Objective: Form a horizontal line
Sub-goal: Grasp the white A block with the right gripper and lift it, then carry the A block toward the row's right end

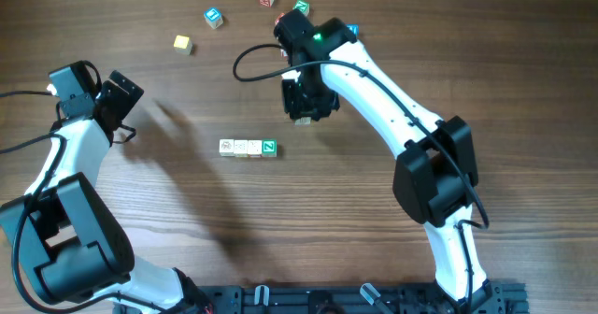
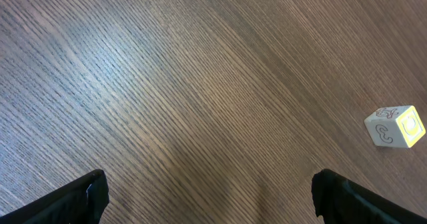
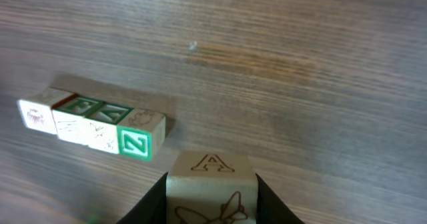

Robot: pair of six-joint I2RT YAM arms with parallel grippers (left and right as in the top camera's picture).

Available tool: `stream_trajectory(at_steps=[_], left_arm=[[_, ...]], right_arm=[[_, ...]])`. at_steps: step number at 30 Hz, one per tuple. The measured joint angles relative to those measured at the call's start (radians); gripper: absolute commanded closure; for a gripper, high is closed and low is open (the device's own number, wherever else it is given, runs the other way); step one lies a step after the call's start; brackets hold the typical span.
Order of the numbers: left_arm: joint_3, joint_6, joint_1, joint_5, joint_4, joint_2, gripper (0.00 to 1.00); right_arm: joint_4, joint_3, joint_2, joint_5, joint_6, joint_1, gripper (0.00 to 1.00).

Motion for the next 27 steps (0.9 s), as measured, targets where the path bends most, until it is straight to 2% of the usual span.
stream_trajectory(at_steps=[4,9,14,16,23,27], left_arm=[[0.000,0.000,0.000,0.000,0.000,0.000,0.00],[0.000,0.000,0.000,0.000,0.000,0.000,0.00],[0.000,0.000,0.000,0.000,0.000,0.000,0.00],[0.000,0.000,0.000,0.000,0.000,0.000,0.00],[0.000,0.000,0.000,0.000,0.000,0.000,0.00],[0.000,0.000,0.000,0.000,0.000,0.000,0.00]], right_arm=[[0.047,-0.097,0.000,0.001,0.046,0.005,0.79],[0.202,-0.260,0.005,-0.008,0.079,0.005,0.79],[0.270,-0.319,-0.007,-0.013,0.095,0.006,0.79],[0.271,-0.319,-0.007,-0.013,0.095,0.007,0.67],[0.285,-0.339,-0.006,-0.016,0.105,0.012,0.54],[0.285,-0.339,-0.006,-0.021,0.106,0.013,0.36]])
